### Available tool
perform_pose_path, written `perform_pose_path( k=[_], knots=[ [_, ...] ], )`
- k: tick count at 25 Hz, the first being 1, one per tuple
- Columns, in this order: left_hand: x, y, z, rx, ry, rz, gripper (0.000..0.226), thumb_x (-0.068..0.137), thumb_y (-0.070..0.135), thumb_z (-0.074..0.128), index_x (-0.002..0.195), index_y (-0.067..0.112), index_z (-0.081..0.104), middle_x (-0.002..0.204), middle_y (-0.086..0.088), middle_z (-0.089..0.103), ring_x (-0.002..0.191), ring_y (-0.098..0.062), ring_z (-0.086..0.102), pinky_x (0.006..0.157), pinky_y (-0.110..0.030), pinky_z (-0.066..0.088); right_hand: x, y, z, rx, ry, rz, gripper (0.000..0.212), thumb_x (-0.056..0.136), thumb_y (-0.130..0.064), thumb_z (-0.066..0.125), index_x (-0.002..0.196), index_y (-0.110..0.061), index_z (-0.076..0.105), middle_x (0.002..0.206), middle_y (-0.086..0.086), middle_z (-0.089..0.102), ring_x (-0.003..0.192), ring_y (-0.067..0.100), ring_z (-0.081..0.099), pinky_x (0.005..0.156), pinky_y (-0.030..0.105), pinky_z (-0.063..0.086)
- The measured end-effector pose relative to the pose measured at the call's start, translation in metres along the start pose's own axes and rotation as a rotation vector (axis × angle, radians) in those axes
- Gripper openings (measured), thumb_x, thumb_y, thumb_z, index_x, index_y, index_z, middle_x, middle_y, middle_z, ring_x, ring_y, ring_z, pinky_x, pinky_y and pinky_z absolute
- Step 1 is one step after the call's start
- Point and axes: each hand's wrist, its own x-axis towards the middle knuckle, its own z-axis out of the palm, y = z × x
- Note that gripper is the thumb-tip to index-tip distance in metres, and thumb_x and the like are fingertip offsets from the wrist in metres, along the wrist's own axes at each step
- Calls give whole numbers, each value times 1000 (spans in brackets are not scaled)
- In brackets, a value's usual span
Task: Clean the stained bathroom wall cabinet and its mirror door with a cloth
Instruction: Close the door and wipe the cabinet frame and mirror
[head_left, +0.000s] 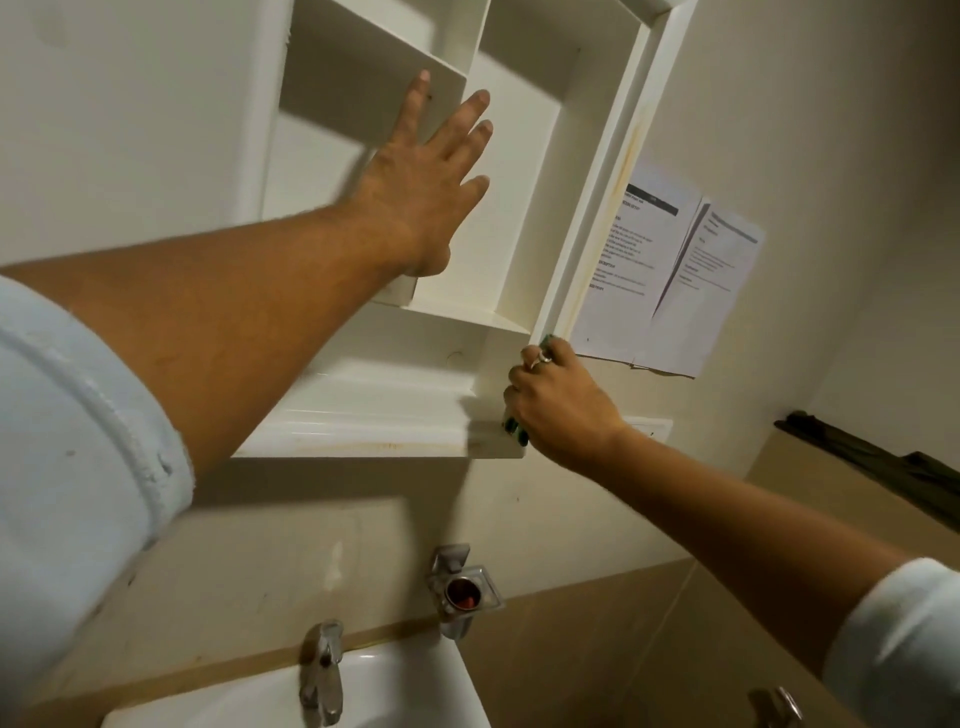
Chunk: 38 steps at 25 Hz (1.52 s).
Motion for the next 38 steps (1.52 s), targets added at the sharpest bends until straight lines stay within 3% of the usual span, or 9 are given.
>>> perform_pose_path(
  k=[9,15,18,21,23,26,29,33,38],
  knots=[
    [-30,8,3,-5,-77,89,77,97,69,33,162,30,20,170,-15,-7,152,-43,-25,118,-73,1,-12,-38,17,574,-58,357,23,86,-13,59,103,-20,73,93,-1,72,93,22,56,80,33,49],
    [-47,17,8,-53,-117,128,71,101,65,21,162,31,15,170,-14,-10,150,-43,-29,119,-70,4,1,-94,-7,1146,119,714,30,87,-7,58,108,-22,74,95,0,74,96,20,60,78,38,56],
    [-49,18,1,-59,-149,140,70,101,64,17,162,30,17,171,-12,-9,150,-42,-29,119,-69,5,-9,-85,-1,819,175,382,35,90,-6,61,120,-23,67,103,0,73,98,25,60,74,39,53],
    [-51,18,-5,-77,-179,138,70,101,65,16,162,31,18,171,-11,-7,151,-40,-28,120,-69,5,-28,-38,24,352,-1,152,32,92,-14,66,124,-21,63,110,4,70,101,29,61,80,41,51],
    [-54,20,-5,-94,-208,145,70,101,65,17,162,31,18,171,-10,-7,151,-39,-29,120,-69,3,-30,-34,26,373,-48,251,29,92,-15,65,120,-19,65,108,4,70,99,26,61,81,40,52],
    [-61,23,0,-103,-240,198,68,102,64,15,162,31,17,171,-10,-7,149,-40,-32,119,-70,2,-12,-78,0,781,31,602,22,88,-12,62,109,-16,67,103,4,69,95,25,60,76,37,52],
    [-70,26,4,-95,-253,218,66,102,63,13,161,33,20,171,-10,-8,148,-41,-34,119,-70,2,9,-120,-26,1043,167,536,20,86,-11,65,104,-15,72,100,4,68,90,25,60,71,37,50],
    [-75,25,1,-103,-277,257,65,103,61,12,161,32,19,171,-9,-9,149,-38,-33,120,-69,2,-3,-87,0,690,156,281,26,85,-12,69,111,-17,72,102,5,63,89,30,62,72,41,53],
    [-78,24,-1,-133,-300,284,63,106,55,19,162,30,11,171,-9,-10,151,-37,-30,121,-68,1,-24,-64,20,619,22,577,19,92,-16,67,110,-17,72,107,3,65,94,25,61,78,37,51]
  ],
)
